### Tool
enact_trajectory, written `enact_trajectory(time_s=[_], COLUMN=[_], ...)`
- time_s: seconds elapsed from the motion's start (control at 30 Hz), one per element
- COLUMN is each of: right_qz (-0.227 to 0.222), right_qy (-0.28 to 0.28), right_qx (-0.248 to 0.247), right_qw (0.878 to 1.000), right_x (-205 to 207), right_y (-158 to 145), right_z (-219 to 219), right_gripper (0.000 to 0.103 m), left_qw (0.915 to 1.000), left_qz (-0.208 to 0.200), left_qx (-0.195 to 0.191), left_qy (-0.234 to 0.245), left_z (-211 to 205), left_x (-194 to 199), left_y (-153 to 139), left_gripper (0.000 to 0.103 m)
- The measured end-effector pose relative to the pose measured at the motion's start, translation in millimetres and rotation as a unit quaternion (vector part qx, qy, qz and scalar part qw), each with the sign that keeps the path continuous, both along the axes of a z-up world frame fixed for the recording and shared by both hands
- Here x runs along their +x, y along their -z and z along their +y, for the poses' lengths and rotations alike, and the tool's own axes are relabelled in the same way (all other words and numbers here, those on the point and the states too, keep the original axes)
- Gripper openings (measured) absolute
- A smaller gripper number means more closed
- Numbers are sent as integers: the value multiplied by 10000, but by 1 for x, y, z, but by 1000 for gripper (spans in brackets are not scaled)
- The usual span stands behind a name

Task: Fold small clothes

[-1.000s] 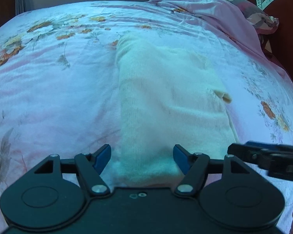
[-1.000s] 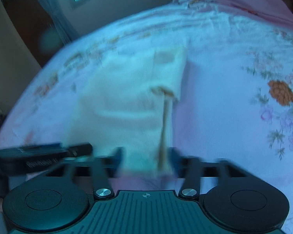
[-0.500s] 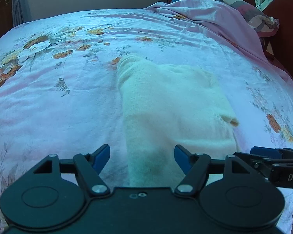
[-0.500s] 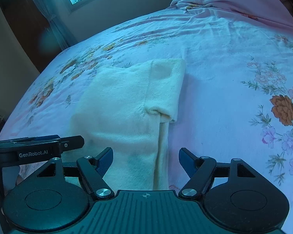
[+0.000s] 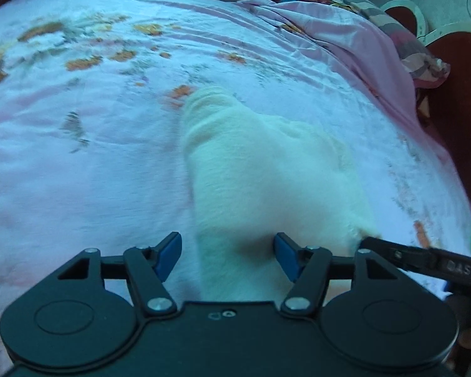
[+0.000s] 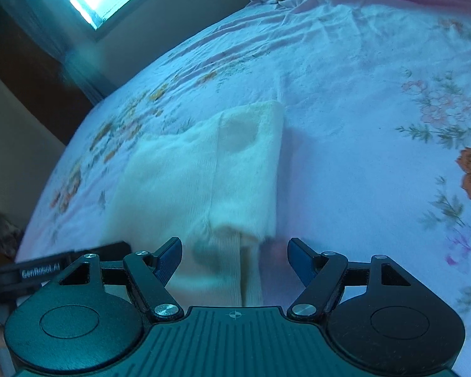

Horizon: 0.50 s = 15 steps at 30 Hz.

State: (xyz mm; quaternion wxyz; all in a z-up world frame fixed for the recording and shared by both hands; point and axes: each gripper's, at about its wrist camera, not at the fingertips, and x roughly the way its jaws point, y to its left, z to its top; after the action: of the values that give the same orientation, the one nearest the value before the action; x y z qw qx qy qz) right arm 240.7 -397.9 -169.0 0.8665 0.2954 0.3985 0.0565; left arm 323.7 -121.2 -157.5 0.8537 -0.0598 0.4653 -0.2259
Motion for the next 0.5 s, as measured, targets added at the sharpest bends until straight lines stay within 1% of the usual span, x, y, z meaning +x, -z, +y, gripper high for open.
enact_trajectory(time_s=[0.07, 0.13, 0.17, 0.2, 0.23, 0.27, 0.3, 0.33, 0.4, 0.47, 0.5], right_qz=[5, 13, 21, 23, 8, -7, -7, 25, 25, -43, -118], right_qy=[36, 88, 100, 117, 110, 106, 132, 104, 138, 90, 50], right_qx=[203, 479, 606, 695, 768, 804, 774, 823, 1020, 944, 882], right_qw=[9998, 9988, 9981, 9975, 9970, 9967, 9969, 9965, 9947, 9955, 9960], right_x=[11, 22, 29, 35, 40, 46, 50, 55, 59, 57, 54], right_y=[5, 11, 14, 17, 19, 22, 24, 29, 35, 31, 26], right_z=[-4, -10, -12, -13, -13, -14, -14, -14, -15, -13, -11], right_gripper=[74, 73, 73, 73, 73, 65, 32, 26, 24, 20, 19], left_qw=[9999, 9989, 9982, 9973, 9964, 9959, 9955, 9950, 9947, 9956, 9967], left_qz=[137, 345, 443, 507, 569, 591, 605, 616, 593, 495, 384], left_qx=[-93, -302, -416, -528, -635, -686, -734, -788, -836, -785, -714], left_qy=[32, 12, -10, -18, -15, -23, -37, -60, -106, -132, -104], left_z=[-3, -3, -2, -2, -1, 0, 1, 2, 4, 2, 0], left_x=[8, 17, 20, 23, 26, 27, 28, 28, 28, 24, 21], left_y=[6, 15, 20, 23, 26, 28, 29, 31, 32, 28, 23], left_gripper=[62, 61, 57, 51, 50, 48, 45, 43, 39, 35, 33])
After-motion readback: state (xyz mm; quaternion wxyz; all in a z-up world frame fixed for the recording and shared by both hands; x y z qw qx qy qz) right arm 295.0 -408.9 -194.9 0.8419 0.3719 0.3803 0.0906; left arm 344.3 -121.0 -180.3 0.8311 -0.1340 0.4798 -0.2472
